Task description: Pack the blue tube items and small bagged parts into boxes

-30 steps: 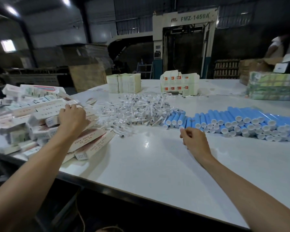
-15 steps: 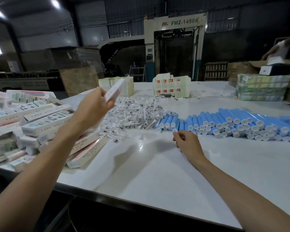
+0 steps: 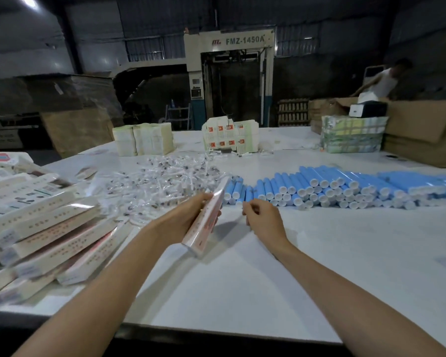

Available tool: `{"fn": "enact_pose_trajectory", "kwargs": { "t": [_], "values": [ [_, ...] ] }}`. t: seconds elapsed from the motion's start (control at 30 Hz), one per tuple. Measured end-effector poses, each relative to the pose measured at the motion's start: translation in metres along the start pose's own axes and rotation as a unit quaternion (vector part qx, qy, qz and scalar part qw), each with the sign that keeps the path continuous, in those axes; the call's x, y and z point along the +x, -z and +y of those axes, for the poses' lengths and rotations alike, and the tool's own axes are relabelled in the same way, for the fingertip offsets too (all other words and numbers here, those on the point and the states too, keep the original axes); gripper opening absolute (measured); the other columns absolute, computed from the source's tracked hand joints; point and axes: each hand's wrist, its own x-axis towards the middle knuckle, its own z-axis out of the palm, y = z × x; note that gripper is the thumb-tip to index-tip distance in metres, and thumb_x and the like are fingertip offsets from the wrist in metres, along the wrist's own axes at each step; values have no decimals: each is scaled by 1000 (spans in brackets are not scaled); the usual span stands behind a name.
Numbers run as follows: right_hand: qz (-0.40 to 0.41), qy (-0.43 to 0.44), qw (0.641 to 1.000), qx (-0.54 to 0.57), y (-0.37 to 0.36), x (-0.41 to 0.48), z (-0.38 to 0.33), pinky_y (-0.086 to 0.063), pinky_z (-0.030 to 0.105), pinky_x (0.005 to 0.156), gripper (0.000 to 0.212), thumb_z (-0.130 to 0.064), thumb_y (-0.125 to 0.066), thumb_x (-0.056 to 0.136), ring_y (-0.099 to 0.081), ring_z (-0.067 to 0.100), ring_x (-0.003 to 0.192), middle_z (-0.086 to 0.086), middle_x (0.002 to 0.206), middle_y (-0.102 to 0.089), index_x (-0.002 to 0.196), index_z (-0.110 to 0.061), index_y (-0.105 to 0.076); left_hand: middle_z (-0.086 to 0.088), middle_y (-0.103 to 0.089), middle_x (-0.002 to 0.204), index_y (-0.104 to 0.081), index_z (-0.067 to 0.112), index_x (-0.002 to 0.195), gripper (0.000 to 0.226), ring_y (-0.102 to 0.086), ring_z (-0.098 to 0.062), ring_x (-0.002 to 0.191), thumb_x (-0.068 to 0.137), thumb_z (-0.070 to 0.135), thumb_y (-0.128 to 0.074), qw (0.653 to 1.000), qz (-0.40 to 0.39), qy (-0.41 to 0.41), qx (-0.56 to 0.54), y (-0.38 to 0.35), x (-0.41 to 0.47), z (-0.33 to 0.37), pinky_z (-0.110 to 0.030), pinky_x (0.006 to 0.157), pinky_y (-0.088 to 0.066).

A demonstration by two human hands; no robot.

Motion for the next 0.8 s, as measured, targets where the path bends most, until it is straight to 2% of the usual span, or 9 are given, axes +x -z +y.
{"fn": "enact_pose_trajectory", "kwargs": {
  "t": [0.1, 0.2, 0.27, 0.37, 0.43, 0.5, 0.57, 0.67, 0.8],
  "values": [
    [53, -1, 994, -97, 15, 25, 0, -54, 41, 69, 29, -31, -53, 104, -67, 23, 72, 1, 72, -68, 83, -15, -64, -10, -72, 94, -69, 12, 121, 43, -73, -29, 92, 98, 48, -76, 995, -40, -8, -87, -6, 11, -17, -39, 85, -63],
    [90, 6, 975, -202, 35, 62, 4, -50, 40, 66, 18, -25, -49, 105, -64, 26, 79, 1, 82, -66, 92, -16, -60, -10, -79, 96, -80, 16, 109, 48, -76, -25, 77, 82, 56, -85, 999, -12, -7, -50, -7, 17, -31, -34, 71, -62],
    [105, 6, 956, -272, 45, 87, 10, -47, 39, 68, 15, -21, -48, 106, -61, 29, 92, 7, 99, -66, 103, -12, -59, -10, -82, 107, -85, 18, 110, 48, -76, -23, 73, 83, 57, -83, 999, 14, -11, -45, -6, 21, -35, -32, 67, -62],
    [62, 4, 917, -394, 46, 116, 18, -42, 42, 80, 25, -22, -46, 107, -52, 34, 120, 16, 127, -57, 122, -4, -56, -14, -80, 122, -88, 21, 103, 36, -77, -22, 71, 89, 52, -78, 995, 9, -33, -92, -6, 23, -38, -31, 63, -62],
    [37, 2, 888, -458, 41, 128, 21, -43, 45, 95, 35, -29, -45, 109, -46, 33, 130, 16, 136, -52, 130, -3, -55, -14, -80, 119, -87, 18, 106, 39, -79, -23, 74, 85, 50, -80, 991, 5, -40, -125, -7, 22, -39, -31, 62, -63],
    [28, 2, 865, -501, 34, 135, 26, -38, 46, 107, 44, -39, -42, 110, -43, 32, 134, 15, 140, -49, 133, -3, -56, -15, -81, 112, -79, 11, 118, 50, -80, -27, 80, 85, 48, -81, 985, 5, -34, -168, -8, 23, -41, -34, 65, -64],
    [17, 0, 842, -540, 27, 137, 31, -34, 46, 113, 45, -40, -41, 110, -40, 30, 136, 14, 142, -47, 132, -6, -60, -20, -80, 107, -71, 3, 124, 49, -80, -34, 84, 93, 41, -75, 973, -1, -32, -227, -9, 22, -42, -39, 69, -66],
    [25, 5, 812, -583, 18, 135, 35, -36, 41, 111, 30, -24, -50, 105, -42, 29, 134, 13, 141, -47, 130, -12, -62, -24, -74, 107, -59, 0, 134, 46, -75, -42, 92, 100, 30, -54, 956, -31, -53, -288, -11, 20, -42, -48, 83, -63],
    [21, -12, 801, -598, 19, 134, 27, -43, 35, 102, 37, -15, -65, 98, -50, 33, 124, 19, 135, -51, 132, -3, -57, -22, -76, 117, -61, -2, 136, 46, -77, -38, 96, 103, 27, -47, 957, -55, -72, -274, -14, 18, -39, -46, 89, -62]
  ]
}}
